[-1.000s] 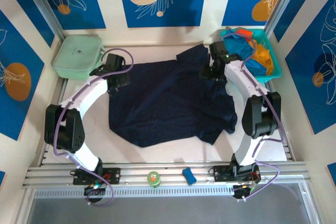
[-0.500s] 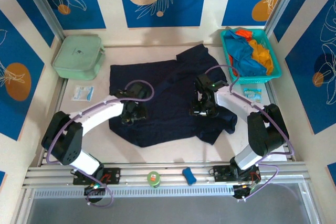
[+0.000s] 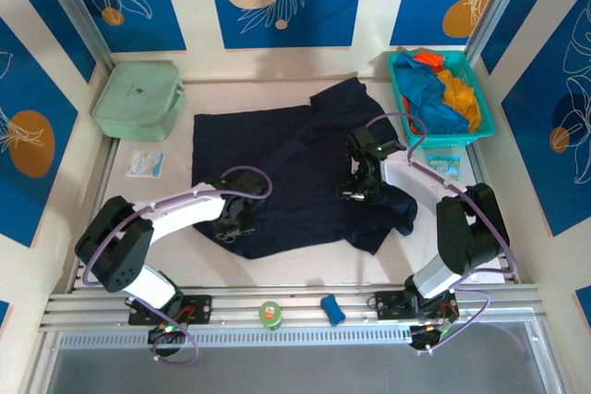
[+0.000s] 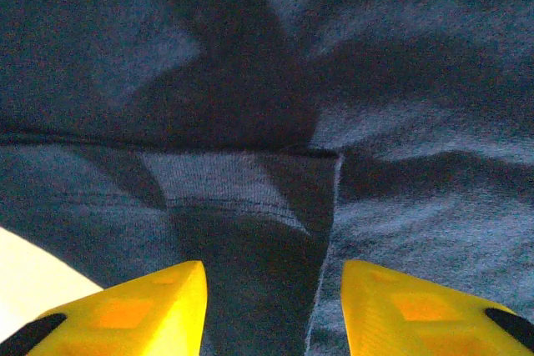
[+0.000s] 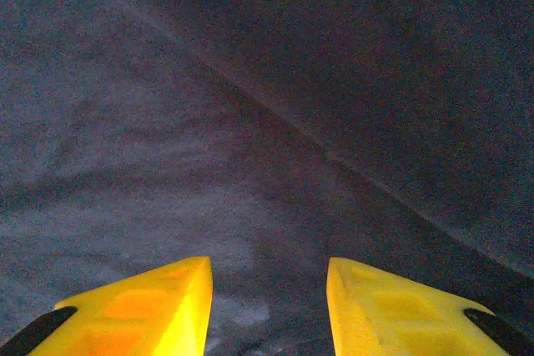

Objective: Fold and stack the t-shirts

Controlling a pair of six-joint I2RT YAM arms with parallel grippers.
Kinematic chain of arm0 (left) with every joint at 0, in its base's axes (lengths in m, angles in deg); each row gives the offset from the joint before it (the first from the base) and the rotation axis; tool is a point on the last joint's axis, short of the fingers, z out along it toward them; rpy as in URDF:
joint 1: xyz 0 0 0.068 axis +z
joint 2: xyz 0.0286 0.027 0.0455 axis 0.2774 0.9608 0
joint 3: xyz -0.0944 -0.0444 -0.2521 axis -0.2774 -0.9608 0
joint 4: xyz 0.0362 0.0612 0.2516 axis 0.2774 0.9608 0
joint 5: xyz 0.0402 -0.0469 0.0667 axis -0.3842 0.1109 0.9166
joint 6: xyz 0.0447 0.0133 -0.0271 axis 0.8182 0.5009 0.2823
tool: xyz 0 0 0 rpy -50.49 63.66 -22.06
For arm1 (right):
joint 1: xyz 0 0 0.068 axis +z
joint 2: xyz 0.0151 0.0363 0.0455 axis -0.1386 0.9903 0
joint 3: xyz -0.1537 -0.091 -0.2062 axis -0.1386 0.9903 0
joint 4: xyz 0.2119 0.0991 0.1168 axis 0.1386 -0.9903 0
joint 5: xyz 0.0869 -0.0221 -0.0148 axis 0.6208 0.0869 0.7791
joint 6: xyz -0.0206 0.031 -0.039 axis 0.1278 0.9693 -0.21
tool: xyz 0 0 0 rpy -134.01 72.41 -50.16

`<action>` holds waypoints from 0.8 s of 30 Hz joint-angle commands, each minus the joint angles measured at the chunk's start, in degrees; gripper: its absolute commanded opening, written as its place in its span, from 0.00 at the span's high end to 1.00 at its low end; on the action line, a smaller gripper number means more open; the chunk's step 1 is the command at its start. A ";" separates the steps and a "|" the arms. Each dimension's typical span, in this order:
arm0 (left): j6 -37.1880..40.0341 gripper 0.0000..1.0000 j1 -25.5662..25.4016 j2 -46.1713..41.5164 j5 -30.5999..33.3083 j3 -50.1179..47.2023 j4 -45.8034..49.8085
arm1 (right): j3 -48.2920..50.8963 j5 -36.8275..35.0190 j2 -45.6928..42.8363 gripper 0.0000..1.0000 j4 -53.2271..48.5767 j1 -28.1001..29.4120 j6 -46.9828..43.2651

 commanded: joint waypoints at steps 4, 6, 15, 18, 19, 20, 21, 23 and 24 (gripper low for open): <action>-3.00 0.71 -1.60 0.41 2.64 -0.55 3.07 | 1.32 2.39 -2.63 0.60 0.44 -1.13 -0.43; -4.25 0.81 -2.00 -0.79 5.40 -0.37 5.16 | 1.32 2.67 -2.85 0.60 0.54 -1.40 -0.56; -17.44 1.00 -2.35 -20.64 17.67 -7.14 14.04 | 1.41 4.66 -1.56 0.61 2.00 -1.58 -0.21; -21.84 1.00 -2.30 -28.70 17.54 -12.24 13.92 | 1.17 5.62 -0.61 0.61 2.68 -1.58 -0.12; -22.78 0.97 -2.34 -31.13 16.80 -13.89 13.33 | 0.94 5.95 -0.20 0.61 2.81 -1.49 -0.21; -23.31 0.91 -2.35 -32.60 15.94 -15.15 12.80 | 0.73 6.13 0.08 0.61 2.83 -1.49 -0.29; -24.02 0.88 -2.48 -33.74 14.99 -16.35 12.34 | 0.50 6.27 0.39 0.61 2.90 -1.40 -0.45; -25.46 0.84 -3.54 -34.60 13.84 -17.25 12.32 | 0.03 6.43 0.91 0.61 2.90 -1.37 -0.80; -26.60 0.83 -4.58 -34.61 13.68 -17.11 12.87 | -0.24 6.45 1.15 0.61 2.90 -1.31 -0.98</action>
